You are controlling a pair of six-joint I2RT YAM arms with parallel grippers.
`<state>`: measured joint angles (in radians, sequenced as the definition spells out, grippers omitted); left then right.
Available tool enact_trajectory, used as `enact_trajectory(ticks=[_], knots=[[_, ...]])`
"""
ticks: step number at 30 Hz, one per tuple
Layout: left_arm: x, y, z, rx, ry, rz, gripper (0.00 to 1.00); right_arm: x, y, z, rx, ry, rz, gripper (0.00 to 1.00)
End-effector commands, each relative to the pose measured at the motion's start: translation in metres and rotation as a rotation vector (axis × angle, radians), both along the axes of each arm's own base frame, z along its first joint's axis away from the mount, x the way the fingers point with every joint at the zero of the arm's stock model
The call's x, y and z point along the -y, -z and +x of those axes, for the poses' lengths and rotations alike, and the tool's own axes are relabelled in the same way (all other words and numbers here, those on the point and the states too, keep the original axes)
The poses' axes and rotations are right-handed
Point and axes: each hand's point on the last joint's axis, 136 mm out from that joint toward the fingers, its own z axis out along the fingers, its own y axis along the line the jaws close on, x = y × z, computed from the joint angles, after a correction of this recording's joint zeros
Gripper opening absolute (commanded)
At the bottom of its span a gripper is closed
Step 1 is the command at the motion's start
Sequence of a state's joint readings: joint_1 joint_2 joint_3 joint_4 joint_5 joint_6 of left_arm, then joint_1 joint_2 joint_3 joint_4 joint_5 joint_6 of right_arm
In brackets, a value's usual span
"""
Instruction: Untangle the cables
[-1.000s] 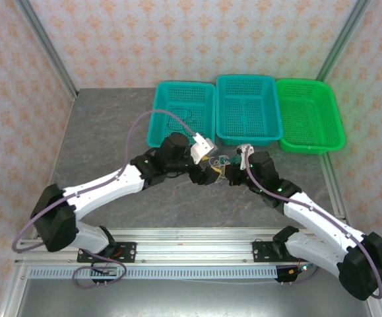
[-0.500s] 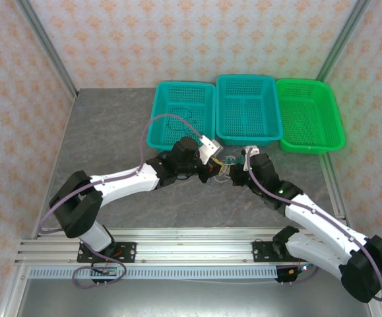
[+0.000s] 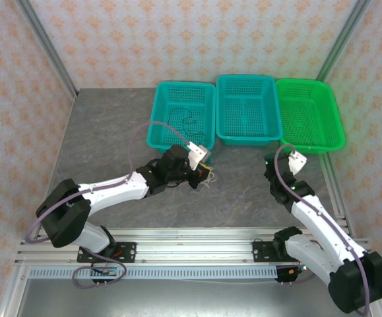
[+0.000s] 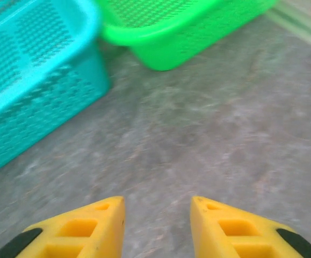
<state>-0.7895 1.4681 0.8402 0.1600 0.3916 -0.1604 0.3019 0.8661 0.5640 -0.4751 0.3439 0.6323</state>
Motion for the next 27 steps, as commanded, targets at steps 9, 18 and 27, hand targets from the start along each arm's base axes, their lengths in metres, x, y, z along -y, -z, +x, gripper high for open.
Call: enact_trajectory(ticks=[9, 18, 27], knots=[[0.0, 0.017, -0.007, -0.059, -0.003, -0.017, 0.0, -0.139, -0.052, 0.003, 0.355, -0.798, 0.361, 0.47], [0.013, 0.042, -0.003, -0.077, -0.039, 0.009, 0.13, -0.151, -0.035, -0.004, 0.202, -0.853, 0.157, 0.52], [-0.028, 0.012, -0.008, -0.047, -0.194, -0.011, 0.52, -0.145, -0.035, 0.002, 0.221, -0.801, 0.148, 0.57]])
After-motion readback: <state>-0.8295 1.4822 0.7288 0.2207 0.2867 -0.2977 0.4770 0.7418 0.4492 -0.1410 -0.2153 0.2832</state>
